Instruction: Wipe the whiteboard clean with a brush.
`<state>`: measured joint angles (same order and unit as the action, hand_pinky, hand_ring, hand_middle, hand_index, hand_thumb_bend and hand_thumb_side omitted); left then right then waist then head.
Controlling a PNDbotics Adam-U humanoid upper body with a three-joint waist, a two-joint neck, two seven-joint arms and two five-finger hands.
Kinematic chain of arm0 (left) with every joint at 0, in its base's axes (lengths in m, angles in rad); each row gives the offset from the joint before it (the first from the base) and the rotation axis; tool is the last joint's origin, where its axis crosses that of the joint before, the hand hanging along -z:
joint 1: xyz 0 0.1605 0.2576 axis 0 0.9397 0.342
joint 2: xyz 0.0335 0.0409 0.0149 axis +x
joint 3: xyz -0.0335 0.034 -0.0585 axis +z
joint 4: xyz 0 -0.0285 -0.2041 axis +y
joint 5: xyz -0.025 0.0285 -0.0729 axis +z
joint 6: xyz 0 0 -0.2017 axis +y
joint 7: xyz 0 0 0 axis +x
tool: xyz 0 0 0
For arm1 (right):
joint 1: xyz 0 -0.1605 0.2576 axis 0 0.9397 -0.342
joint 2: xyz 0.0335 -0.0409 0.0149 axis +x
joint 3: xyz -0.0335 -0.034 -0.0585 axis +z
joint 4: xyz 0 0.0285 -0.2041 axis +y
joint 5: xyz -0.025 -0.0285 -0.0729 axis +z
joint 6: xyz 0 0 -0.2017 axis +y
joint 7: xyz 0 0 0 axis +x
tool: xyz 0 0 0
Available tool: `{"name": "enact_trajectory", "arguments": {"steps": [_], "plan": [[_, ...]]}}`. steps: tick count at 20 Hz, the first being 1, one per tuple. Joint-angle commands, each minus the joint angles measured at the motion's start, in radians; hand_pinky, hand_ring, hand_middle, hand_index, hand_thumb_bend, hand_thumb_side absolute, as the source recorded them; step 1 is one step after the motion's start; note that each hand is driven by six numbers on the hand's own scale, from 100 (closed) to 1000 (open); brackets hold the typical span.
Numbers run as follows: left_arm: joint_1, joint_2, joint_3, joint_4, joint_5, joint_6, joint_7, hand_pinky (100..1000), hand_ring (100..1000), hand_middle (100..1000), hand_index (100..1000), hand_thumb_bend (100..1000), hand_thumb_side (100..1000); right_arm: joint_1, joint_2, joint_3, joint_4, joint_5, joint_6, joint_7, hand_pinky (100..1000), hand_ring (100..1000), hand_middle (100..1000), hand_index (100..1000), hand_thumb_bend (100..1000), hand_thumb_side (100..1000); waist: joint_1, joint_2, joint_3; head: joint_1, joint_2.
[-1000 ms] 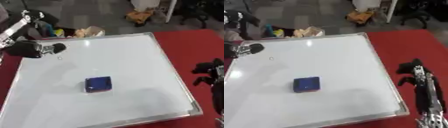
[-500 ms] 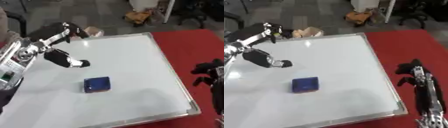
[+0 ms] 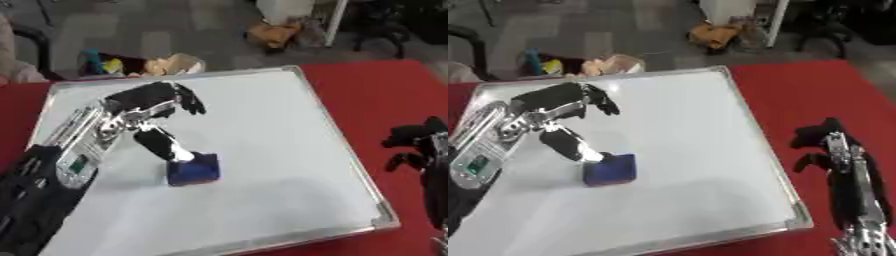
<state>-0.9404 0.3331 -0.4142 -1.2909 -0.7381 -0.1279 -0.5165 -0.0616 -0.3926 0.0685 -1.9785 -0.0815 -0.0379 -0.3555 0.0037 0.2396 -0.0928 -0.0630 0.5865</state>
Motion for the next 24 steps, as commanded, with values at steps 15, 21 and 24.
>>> {"name": "enact_trajectory", "arguments": {"steps": [15,21,24], "plan": [[0.025,-0.024,-0.013,0.038,-0.012,-0.01,-0.019,495,753,638,781,627,419,-0.007,-0.019,-0.004,-0.022,-0.01,0.0,0.003,328,586,505,609,100,948,-0.009,-0.016,0.0,-0.004,-0.009],[0.037,-0.03,-0.012,0.054,-0.031,-0.004,-0.014,490,751,635,773,625,414,-0.007,-0.017,-0.004,-0.022,-0.01,0.0,0.003,328,586,505,609,100,948,-0.01,-0.014,0.001,-0.005,-0.008],[0.042,-0.032,-0.012,0.059,-0.032,-0.007,-0.014,489,752,633,774,623,417,-0.007,-0.017,-0.004,-0.022,-0.01,-0.001,0.004,328,585,505,609,100,947,-0.011,-0.014,0.002,-0.006,-0.007]]}}
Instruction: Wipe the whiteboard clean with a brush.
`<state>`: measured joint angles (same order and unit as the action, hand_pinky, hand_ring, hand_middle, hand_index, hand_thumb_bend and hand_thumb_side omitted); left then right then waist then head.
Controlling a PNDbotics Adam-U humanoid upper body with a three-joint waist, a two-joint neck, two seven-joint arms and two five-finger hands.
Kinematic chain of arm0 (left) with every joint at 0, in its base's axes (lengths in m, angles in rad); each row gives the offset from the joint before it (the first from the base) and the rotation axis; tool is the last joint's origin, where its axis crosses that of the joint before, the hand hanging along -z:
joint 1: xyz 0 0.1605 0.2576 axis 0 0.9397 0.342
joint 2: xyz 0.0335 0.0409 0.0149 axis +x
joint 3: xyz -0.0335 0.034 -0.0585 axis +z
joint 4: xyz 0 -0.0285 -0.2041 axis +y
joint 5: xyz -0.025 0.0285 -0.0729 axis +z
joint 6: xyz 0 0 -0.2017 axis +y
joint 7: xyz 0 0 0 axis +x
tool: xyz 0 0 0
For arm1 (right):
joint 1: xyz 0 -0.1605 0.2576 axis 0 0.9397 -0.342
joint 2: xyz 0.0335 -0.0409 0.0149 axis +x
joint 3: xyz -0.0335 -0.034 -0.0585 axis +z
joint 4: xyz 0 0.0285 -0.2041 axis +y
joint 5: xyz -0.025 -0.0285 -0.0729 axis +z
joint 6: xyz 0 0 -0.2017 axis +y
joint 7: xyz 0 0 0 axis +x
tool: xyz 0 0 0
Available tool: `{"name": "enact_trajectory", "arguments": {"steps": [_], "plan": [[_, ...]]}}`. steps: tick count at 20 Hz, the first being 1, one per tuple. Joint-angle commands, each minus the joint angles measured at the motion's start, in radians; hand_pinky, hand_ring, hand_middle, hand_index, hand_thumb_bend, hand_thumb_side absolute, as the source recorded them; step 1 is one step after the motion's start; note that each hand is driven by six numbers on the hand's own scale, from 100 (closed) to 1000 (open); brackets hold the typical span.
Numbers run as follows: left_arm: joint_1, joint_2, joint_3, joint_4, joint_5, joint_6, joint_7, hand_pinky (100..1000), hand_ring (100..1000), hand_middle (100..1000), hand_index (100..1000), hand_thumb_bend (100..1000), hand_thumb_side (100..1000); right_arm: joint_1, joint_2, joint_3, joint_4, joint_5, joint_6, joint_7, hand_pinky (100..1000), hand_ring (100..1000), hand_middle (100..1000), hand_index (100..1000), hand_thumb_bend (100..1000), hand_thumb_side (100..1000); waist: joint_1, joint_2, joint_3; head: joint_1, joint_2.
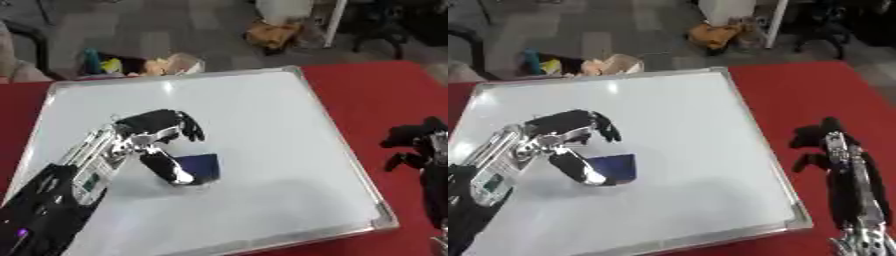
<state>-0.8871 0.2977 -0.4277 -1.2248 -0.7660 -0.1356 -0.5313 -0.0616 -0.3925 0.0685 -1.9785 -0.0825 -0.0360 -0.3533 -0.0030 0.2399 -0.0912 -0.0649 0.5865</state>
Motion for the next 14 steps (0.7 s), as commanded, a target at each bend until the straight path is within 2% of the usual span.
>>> {"name": "enact_trajectory", "arguments": {"steps": [1,6,14], "plan": [[-0.01,0.003,0.0,-0.007,-0.003,0.0,0.001,487,749,629,777,623,419,-0.007,-0.017,-0.004,-0.022,-0.008,-0.003,0.001,328,585,505,609,100,947,-0.005,-0.014,0.0,-0.004,-0.007],[-0.006,0.004,-0.004,-0.014,0.002,-0.006,0.0,472,726,604,823,619,426,-0.007,-0.017,-0.005,-0.022,-0.009,-0.003,0.0,328,585,505,609,100,947,-0.006,-0.014,0.002,-0.006,-0.007],[-0.001,0.002,-0.006,-0.01,-0.013,-0.008,-0.001,459,703,582,841,606,425,-0.006,-0.015,-0.004,-0.022,-0.008,-0.003,0.001,328,585,505,609,100,947,-0.008,-0.012,0.001,-0.007,-0.006]]}}
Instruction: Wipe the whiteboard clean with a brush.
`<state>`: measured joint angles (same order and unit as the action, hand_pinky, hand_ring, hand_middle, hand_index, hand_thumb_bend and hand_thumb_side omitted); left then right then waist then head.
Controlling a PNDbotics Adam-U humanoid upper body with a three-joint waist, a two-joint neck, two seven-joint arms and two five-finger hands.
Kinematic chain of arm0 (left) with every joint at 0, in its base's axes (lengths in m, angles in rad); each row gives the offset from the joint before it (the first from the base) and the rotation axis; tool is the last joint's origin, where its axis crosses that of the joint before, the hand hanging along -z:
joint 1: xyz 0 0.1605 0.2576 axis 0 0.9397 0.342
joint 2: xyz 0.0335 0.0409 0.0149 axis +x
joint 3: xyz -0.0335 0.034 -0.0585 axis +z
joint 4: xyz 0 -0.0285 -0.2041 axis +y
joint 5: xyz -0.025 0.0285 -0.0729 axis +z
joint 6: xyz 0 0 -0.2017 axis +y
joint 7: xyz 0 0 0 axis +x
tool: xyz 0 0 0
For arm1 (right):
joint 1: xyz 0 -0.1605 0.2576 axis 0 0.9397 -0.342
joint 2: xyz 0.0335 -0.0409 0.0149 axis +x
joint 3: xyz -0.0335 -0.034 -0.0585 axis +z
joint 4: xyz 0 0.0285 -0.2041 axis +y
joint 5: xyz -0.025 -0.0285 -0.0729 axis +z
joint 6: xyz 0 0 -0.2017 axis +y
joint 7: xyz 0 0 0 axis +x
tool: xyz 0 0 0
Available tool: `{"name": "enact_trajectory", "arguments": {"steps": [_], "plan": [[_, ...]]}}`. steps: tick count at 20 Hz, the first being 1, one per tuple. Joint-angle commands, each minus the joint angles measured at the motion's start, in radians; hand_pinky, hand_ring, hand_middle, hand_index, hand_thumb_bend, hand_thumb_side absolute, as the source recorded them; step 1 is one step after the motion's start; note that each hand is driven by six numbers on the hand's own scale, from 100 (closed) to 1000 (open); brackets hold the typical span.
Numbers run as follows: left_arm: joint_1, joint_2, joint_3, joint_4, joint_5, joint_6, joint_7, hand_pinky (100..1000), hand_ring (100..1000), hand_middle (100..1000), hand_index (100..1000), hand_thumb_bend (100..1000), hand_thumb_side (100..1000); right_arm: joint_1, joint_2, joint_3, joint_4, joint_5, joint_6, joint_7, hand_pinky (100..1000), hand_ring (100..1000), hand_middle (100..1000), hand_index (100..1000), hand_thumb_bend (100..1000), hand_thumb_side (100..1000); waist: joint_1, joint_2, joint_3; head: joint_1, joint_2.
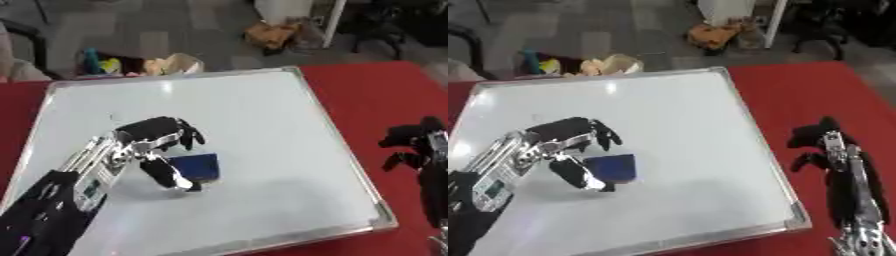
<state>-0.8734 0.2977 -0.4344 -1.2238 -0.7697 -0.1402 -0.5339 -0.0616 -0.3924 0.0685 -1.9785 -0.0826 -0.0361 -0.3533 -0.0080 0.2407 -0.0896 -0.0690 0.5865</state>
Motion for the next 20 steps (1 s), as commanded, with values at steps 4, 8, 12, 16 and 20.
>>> {"name": "enact_trajectory", "arguments": {"steps": [4,8,12,16,20], "plan": [[-0.013,0.0,-0.003,-0.011,-0.019,-0.009,0.004,456,696,576,849,601,421,-0.007,-0.015,-0.004,-0.022,-0.008,-0.003,0.001,327,585,505,609,100,947,-0.004,-0.012,0.0,-0.003,-0.006],[-0.012,-0.003,-0.005,-0.009,-0.026,-0.014,0.005,455,693,575,856,597,416,-0.007,-0.014,-0.004,-0.022,-0.008,-0.002,0.001,327,584,505,609,100,947,-0.005,-0.012,0.0,-0.004,-0.005],[-0.012,-0.006,-0.005,-0.006,-0.031,-0.017,0.006,452,689,569,849,579,410,-0.007,-0.014,-0.004,-0.022,-0.008,-0.002,0.001,327,585,505,609,100,948,-0.006,-0.01,-0.001,-0.004,-0.005],[-0.01,-0.007,-0.004,-0.003,-0.032,-0.016,0.008,448,681,561,842,566,399,-0.007,-0.012,-0.003,-0.022,-0.008,-0.001,0.002,327,584,505,609,100,948,-0.007,-0.009,-0.002,-0.005,-0.005],[-0.009,-0.009,-0.003,0.0,-0.035,-0.013,0.011,438,672,551,836,548,373,-0.008,-0.011,-0.003,-0.022,-0.007,0.0,0.002,327,584,505,609,100,948,-0.007,-0.008,-0.003,-0.006,-0.004]]}}
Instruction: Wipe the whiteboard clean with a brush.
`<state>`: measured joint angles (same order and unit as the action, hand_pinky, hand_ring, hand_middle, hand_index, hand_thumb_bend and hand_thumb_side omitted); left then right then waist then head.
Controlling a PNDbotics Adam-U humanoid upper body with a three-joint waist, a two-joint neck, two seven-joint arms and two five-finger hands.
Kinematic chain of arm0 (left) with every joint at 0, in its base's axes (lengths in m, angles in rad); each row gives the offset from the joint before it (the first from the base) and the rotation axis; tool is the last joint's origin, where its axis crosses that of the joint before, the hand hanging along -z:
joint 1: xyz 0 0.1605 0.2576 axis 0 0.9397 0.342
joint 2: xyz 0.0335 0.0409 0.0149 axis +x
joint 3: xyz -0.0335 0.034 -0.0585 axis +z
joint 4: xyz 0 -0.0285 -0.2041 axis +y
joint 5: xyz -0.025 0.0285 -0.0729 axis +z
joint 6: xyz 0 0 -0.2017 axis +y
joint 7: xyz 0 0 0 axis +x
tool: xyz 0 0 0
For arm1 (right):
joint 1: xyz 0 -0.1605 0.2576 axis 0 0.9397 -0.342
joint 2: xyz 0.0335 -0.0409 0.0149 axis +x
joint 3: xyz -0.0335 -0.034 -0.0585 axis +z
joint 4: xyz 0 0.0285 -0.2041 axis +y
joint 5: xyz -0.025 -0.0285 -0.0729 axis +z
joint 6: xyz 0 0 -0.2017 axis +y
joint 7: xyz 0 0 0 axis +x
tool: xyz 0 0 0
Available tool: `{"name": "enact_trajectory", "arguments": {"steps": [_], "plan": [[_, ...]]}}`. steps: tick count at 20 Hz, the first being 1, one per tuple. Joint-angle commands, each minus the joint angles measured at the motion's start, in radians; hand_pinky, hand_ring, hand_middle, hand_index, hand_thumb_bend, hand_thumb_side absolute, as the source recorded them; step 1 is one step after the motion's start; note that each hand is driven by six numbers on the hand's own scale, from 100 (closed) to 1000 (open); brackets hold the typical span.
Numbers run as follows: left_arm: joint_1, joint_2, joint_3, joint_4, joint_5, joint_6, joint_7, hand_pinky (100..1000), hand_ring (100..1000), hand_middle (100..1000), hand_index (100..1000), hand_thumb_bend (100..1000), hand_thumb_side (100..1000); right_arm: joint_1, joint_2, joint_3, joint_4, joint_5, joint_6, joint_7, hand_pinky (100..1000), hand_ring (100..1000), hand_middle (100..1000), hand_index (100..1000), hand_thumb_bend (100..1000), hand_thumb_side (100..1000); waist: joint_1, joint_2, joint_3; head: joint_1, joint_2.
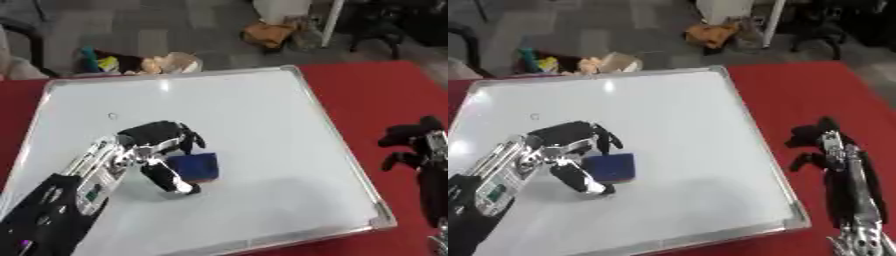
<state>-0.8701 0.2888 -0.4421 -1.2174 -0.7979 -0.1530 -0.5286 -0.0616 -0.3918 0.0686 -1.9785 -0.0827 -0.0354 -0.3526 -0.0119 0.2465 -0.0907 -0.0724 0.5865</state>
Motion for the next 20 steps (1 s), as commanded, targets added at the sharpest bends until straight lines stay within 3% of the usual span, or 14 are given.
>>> {"name": "enact_trajectory", "arguments": {"steps": [1,9,20], "plan": [[-0.012,-0.002,0.005,-0.006,-0.008,0.001,0.008,432,666,545,833,530,362,-0.008,-0.012,-0.003,-0.022,-0.007,-0.001,0.002,327,584,505,609,100,949,-0.003,-0.013,-0.002,-0.003,-0.005],[-0.012,-0.005,0.005,-0.002,-0.016,0.013,0.021,402,636,518,823,442,318,-0.008,-0.011,-0.003,-0.022,-0.007,0.0,0.002,326,584,505,609,100,948,-0.004,-0.012,-0.002,-0.003,-0.005],[-0.016,0.007,0.019,-0.007,-0.015,0.028,0.034,388,620,503,810,433,320,-0.008,-0.011,-0.004,-0.022,-0.008,0.002,0.004,327,585,505,609,100,949,-0.005,-0.013,0.002,-0.006,-0.006]]}}
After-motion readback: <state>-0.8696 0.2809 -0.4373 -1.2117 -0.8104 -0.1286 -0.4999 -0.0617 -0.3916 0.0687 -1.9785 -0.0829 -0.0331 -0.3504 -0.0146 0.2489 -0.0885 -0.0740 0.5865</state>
